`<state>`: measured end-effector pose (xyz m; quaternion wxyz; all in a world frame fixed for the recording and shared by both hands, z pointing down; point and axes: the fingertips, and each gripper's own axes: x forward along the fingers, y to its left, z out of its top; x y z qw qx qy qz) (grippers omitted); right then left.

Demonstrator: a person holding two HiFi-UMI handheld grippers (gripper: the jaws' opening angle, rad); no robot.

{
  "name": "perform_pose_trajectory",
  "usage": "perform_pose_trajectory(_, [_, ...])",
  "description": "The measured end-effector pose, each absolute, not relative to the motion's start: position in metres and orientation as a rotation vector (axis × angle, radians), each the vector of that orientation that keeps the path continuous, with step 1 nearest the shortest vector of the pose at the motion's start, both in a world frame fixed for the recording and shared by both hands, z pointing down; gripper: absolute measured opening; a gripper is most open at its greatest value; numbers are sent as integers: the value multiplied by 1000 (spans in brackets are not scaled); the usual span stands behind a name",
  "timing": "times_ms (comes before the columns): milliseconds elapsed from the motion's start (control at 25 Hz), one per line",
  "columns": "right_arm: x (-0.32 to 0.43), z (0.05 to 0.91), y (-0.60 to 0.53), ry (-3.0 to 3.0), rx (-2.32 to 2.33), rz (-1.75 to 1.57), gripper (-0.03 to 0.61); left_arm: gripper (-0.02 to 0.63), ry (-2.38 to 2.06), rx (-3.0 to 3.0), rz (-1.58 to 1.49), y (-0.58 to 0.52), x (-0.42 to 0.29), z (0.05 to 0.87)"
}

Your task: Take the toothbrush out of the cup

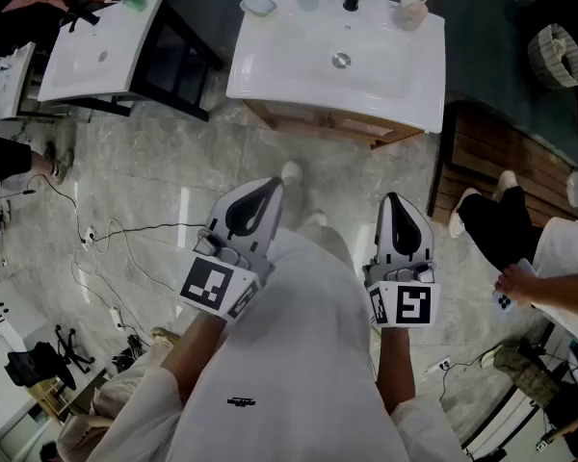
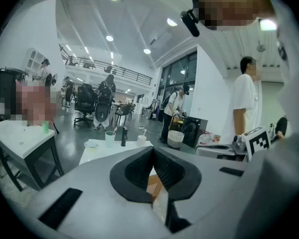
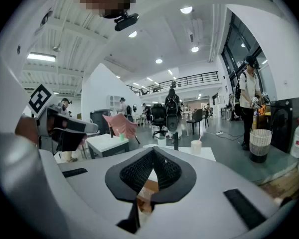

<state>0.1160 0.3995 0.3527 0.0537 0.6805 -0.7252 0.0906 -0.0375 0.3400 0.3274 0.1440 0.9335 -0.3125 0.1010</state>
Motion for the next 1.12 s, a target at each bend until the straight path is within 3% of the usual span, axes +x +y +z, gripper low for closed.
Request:
perform_pose_trajectory(640, [109,314,446,-2312,2166,212,0,3,-925,2724,151,398,-45,299])
perform_pose_trajectory(1120, [102,318,445,-2427,1966,223,0,3,-1030,2654,107,399,-53,301])
